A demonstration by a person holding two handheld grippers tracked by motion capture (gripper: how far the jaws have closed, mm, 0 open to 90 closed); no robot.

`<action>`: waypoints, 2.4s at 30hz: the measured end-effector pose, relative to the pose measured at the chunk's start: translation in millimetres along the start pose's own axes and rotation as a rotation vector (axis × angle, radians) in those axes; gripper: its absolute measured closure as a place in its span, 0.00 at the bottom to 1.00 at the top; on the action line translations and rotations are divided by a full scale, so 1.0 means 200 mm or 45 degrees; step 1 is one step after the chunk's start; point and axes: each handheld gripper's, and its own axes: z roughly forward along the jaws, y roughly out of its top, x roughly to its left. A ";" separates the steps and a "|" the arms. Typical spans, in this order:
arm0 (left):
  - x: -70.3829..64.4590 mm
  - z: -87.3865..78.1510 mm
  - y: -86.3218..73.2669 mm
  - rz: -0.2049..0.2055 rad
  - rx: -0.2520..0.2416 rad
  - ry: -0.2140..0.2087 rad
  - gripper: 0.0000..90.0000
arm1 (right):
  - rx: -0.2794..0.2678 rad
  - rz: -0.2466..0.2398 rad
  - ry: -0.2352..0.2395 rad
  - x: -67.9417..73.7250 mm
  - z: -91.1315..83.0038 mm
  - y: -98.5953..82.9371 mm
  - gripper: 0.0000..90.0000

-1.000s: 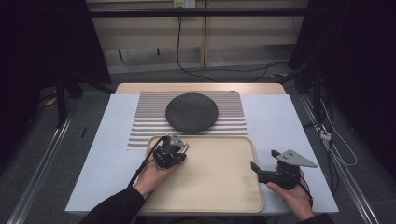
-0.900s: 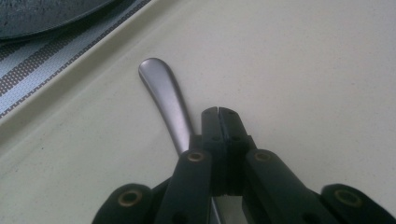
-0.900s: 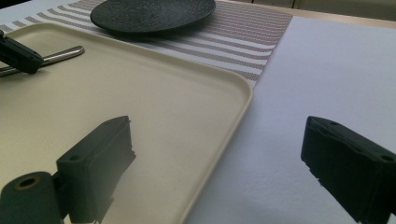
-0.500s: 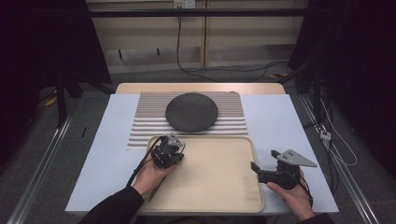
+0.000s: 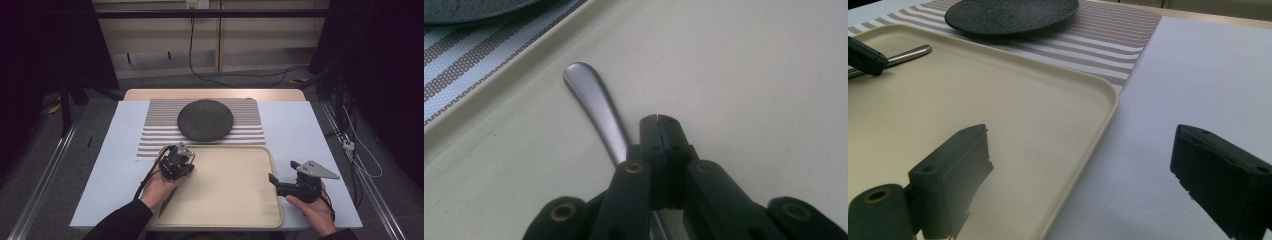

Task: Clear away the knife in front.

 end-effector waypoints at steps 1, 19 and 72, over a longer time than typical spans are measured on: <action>0.00 0.00 0.00 -0.004 0.002 -0.001 1.00 | 0.000 -0.001 -0.001 0.00 0.00 0.00 0.10; 0.05 -0.03 -0.03 -0.019 0.030 -0.034 1.00 | -0.001 -0.003 -0.002 0.00 0.00 0.00 0.10; 0.13 -0.14 -0.14 -0.041 0.088 0.003 1.00 | 0.006 -0.002 -0.004 0.00 0.00 0.00 0.10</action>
